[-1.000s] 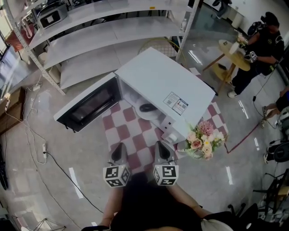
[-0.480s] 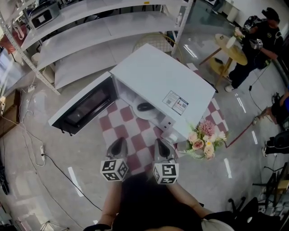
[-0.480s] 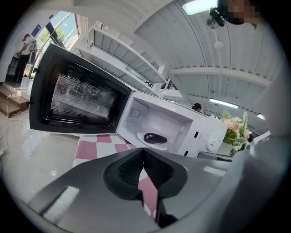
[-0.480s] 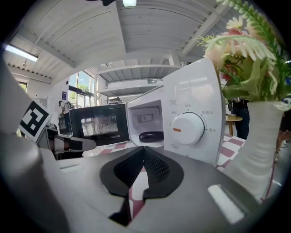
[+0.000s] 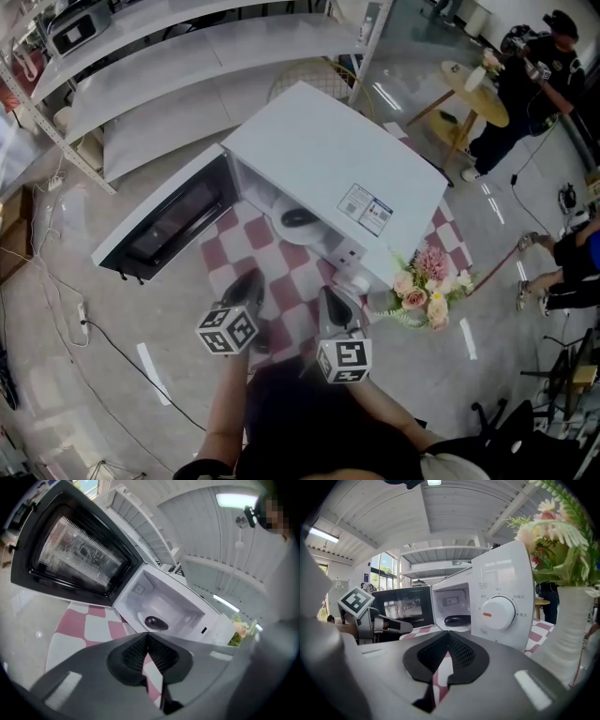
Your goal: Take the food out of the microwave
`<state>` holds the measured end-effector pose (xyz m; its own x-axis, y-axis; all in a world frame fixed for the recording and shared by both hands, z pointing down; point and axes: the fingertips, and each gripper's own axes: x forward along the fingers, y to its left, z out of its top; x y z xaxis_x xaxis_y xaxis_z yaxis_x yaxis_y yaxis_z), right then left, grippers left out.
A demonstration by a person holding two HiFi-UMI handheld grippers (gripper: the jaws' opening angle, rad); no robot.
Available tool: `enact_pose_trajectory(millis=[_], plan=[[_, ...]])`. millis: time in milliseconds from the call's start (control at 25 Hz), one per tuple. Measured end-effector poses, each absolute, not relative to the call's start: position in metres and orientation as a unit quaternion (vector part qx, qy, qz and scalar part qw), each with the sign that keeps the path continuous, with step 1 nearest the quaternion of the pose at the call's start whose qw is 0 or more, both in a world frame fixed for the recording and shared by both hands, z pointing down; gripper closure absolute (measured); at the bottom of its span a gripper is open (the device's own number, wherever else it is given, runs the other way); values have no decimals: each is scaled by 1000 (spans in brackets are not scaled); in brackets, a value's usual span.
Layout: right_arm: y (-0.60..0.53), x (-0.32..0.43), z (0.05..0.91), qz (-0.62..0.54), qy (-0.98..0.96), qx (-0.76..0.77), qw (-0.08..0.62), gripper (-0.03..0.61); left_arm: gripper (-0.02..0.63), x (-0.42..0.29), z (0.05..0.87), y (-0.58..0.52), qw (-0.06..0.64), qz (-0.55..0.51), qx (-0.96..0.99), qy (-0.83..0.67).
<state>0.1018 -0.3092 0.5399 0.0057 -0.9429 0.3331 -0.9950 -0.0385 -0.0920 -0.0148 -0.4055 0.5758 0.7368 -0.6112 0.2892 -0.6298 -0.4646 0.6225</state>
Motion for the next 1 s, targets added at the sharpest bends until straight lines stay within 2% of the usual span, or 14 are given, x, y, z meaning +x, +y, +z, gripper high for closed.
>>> enact_pose_trajectory(millis=[440, 1000], plan=[[-310, 101, 541, 163, -684, 705, 92, 578, 603, 4, 580, -428, 472, -38, 826, -306], [-314, 104, 547, 175, -679, 707, 98, 578, 603, 37, 590, -443, 560, -74, 788, -245]])
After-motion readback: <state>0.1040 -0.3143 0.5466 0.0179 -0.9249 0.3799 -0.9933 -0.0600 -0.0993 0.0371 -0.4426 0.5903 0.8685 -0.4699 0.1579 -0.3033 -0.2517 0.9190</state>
